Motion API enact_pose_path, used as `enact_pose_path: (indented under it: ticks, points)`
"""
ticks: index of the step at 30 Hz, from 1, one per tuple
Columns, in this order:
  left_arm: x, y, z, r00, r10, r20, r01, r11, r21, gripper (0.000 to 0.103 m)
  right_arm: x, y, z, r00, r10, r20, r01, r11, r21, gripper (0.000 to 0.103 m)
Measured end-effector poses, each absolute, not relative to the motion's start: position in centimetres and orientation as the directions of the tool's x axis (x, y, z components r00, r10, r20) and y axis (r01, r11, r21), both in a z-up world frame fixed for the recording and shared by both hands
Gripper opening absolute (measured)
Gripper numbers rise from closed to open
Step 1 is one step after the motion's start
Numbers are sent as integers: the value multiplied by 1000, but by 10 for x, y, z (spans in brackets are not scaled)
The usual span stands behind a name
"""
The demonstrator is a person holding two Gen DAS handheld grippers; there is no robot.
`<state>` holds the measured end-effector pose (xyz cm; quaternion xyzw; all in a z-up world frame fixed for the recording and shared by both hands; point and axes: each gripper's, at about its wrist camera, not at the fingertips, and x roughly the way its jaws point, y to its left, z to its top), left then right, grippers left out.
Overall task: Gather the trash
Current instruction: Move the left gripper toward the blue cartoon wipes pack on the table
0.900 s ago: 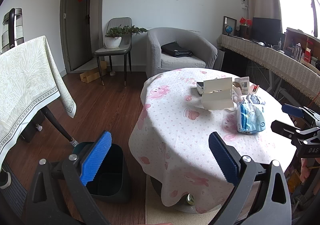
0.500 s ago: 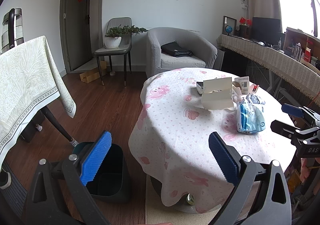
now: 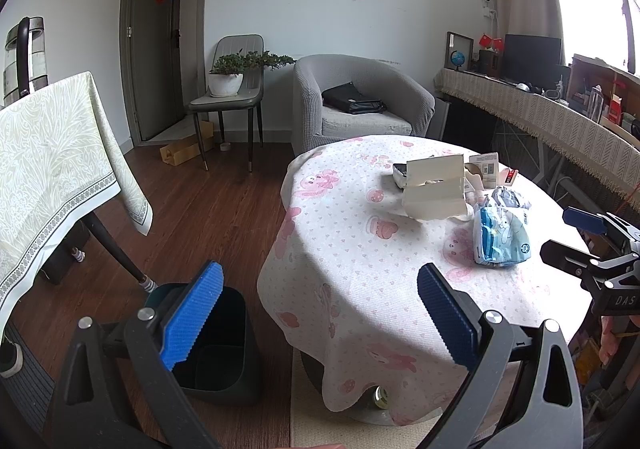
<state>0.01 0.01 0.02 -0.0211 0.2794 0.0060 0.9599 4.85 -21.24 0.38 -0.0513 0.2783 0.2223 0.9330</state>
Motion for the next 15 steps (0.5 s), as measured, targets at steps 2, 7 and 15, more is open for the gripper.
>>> enact_pose_path:
  ticks: [2,7,15]
  points:
    - [0,0,0,844,0,-536,-23,999,-37,99,49,-212,4,746,386,-542,-443,896,28,100]
    - [0,0,0,845,0,-535,-25,999,-40,99,49,-212,3,746,384,-543,-442,897,27,100]
    - [3,6,1,845,-4,-535,-33,998,-60,99,49,-214,2,749,377,-544,-436,900,24,100]
